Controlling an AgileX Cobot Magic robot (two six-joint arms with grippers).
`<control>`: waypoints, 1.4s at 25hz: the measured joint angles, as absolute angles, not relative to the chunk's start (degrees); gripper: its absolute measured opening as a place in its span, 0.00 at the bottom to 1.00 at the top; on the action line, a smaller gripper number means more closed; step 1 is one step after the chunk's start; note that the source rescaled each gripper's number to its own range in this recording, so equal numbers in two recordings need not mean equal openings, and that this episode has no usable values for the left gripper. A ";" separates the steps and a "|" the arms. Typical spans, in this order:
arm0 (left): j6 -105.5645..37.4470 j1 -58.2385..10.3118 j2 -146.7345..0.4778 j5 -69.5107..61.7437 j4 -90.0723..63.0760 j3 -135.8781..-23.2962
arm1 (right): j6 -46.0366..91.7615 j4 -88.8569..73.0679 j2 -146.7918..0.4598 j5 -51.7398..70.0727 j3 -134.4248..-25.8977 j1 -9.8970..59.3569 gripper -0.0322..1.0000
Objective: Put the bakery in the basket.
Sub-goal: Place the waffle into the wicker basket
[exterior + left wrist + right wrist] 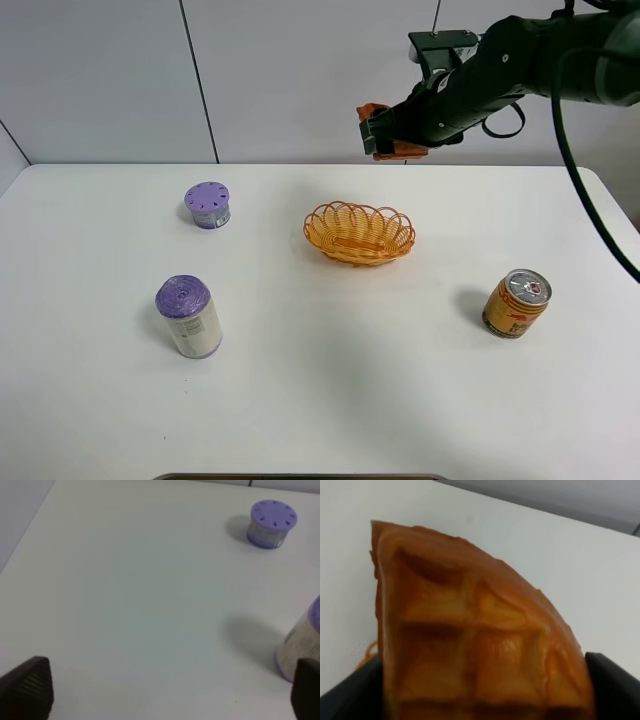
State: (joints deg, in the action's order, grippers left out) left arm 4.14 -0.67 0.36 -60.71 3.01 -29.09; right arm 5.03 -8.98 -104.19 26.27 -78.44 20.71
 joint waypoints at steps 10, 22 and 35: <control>4.14 -0.67 0.36 -60.71 3.01 -29.09 | -5.50 -6.59 -104.19 17.88 -70.99 24.65 0.03; 4.14 -0.67 0.36 -60.71 3.01 -29.09 | -6.50 -6.17 -108.12 8.35 -65.13 24.65 0.03; 4.14 -0.67 0.36 -60.71 3.01 -29.09 | -6.73 -6.17 -115.67 3.85 -65.13 25.06 0.03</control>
State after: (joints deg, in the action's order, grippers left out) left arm 4.14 -0.67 0.36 -60.71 3.01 -29.09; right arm -6.73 -6.17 -115.67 3.85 -65.13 25.06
